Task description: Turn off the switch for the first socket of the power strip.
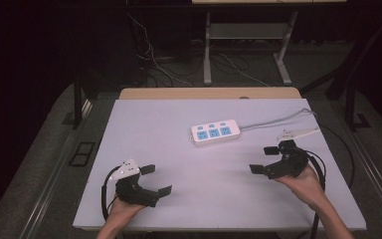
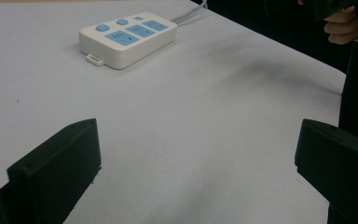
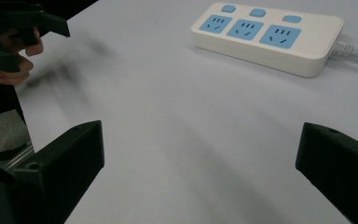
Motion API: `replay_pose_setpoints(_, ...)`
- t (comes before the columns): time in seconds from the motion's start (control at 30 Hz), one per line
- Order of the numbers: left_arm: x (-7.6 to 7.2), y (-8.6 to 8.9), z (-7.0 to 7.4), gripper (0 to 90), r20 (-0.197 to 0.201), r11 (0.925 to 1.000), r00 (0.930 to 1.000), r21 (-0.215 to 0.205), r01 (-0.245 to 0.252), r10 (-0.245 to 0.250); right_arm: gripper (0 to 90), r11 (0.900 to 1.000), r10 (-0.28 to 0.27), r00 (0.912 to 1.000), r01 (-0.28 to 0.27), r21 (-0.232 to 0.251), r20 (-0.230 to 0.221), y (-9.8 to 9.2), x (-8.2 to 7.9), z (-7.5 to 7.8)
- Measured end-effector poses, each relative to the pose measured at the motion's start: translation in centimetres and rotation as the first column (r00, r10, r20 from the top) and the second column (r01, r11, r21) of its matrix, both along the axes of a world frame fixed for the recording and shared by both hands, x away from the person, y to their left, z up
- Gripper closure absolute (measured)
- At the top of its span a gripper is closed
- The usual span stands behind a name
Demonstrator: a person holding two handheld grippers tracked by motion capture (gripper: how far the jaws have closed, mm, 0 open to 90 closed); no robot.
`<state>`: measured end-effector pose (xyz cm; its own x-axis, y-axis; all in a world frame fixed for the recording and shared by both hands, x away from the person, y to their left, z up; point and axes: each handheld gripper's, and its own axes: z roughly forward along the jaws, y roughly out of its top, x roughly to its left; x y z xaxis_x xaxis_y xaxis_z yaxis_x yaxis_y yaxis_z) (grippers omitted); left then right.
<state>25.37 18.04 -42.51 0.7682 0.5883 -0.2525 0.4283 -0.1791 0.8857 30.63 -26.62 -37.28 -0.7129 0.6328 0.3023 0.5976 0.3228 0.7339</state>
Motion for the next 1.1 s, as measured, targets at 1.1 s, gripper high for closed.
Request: replay_pose_setpoints(1.1, 0.1, 0.2, 0.0, 0.0, -0.002, 1.0, 1.0, -0.003, -0.004, 0.004, 5.0, 0.999, 0.041, 0.999, -0.041, -0.004, -0.018, 2.0, 5.1, 2.1)
